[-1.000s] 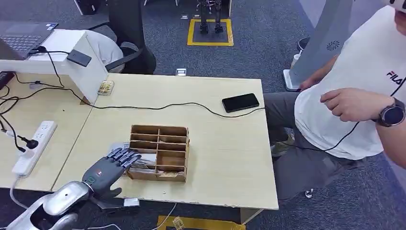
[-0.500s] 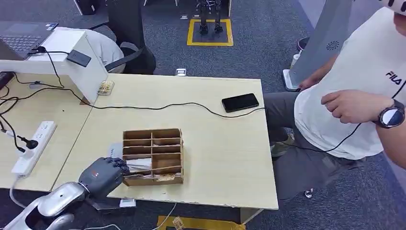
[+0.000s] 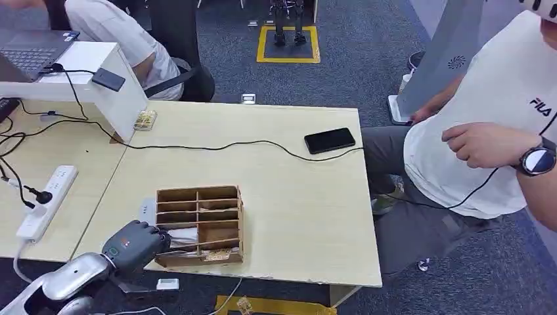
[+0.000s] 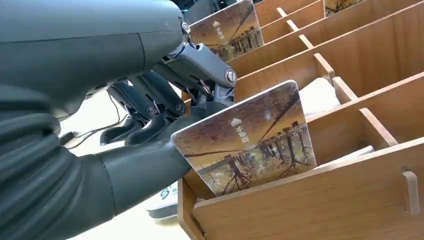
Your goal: Pass the card to the sensor for recognition and then transmit it.
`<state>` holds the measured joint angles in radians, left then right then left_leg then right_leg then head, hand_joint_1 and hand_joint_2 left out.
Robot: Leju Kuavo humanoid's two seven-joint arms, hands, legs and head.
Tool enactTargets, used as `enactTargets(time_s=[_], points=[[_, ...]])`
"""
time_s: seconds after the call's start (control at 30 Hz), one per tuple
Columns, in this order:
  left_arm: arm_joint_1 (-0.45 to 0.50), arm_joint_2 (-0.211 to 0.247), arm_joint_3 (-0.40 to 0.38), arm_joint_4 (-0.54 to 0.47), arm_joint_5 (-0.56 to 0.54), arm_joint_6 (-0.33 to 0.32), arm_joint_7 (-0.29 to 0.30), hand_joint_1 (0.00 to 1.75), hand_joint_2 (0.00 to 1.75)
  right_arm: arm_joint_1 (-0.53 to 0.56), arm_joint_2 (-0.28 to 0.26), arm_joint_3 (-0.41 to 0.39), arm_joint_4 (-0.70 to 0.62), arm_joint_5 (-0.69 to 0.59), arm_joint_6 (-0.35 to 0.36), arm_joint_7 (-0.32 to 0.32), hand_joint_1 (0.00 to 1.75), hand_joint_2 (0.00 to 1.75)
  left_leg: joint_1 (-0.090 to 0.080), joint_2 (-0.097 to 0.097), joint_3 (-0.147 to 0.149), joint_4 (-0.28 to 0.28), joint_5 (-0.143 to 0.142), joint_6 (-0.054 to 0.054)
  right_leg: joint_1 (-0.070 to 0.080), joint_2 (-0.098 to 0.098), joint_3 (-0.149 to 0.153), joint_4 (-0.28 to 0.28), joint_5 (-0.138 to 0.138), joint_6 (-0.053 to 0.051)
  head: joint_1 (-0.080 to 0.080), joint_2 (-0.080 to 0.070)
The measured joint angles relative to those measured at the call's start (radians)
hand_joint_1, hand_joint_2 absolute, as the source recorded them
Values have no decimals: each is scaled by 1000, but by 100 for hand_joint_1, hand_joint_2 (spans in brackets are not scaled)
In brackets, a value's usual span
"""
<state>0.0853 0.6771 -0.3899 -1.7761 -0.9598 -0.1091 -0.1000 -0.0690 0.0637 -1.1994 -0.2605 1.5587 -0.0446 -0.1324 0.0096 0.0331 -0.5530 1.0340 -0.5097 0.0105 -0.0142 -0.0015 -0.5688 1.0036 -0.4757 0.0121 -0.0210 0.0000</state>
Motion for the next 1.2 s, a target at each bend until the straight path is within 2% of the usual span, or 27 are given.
enactTargets(time_s=[0.17,0.2,0.23,0.27,0.3,0.53,1.2], points=[[1,0,0,-2,5,0,-3,175,175,0,0,0,0,0,0,0,0,175,0,0,0,0,0,0,0,0,0,0,0,0,0,0],[1,0,0,-2,5,0,-4,162,175,0,0,0,0,0,0,0,0,175,0,0,0,0,0,0,0,0,0,0,0,0,0,0],[1,0,0,-2,5,1,-5,49,175,0,0,0,0,0,0,0,0,175,0,0,0,0,0,0,0,0,0,0,0,0,0,0],[1,0,0,-3,6,1,-5,17,175,0,0,0,0,0,0,0,0,175,0,0,0,0,0,0,0,0,0,0,0,0,0,0],[2,0,0,-4,6,3,-8,0,175,0,0,0,0,0,0,0,0,175,0,0,0,0,0,0,0,0,0,0,0,0,0,0],[3,-5,0,-13,6,17,-27,0,175,0,0,0,0,0,0,1,0,175,0,-1,0,0,0,0,0,-1,0,0,0,0,0,0],[-4,-16,0,-40,1,38,-31,0,175,-1,0,0,0,0,0,0,0,175,0,-1,0,0,0,0,0,-1,0,0,0,0,0,0]])
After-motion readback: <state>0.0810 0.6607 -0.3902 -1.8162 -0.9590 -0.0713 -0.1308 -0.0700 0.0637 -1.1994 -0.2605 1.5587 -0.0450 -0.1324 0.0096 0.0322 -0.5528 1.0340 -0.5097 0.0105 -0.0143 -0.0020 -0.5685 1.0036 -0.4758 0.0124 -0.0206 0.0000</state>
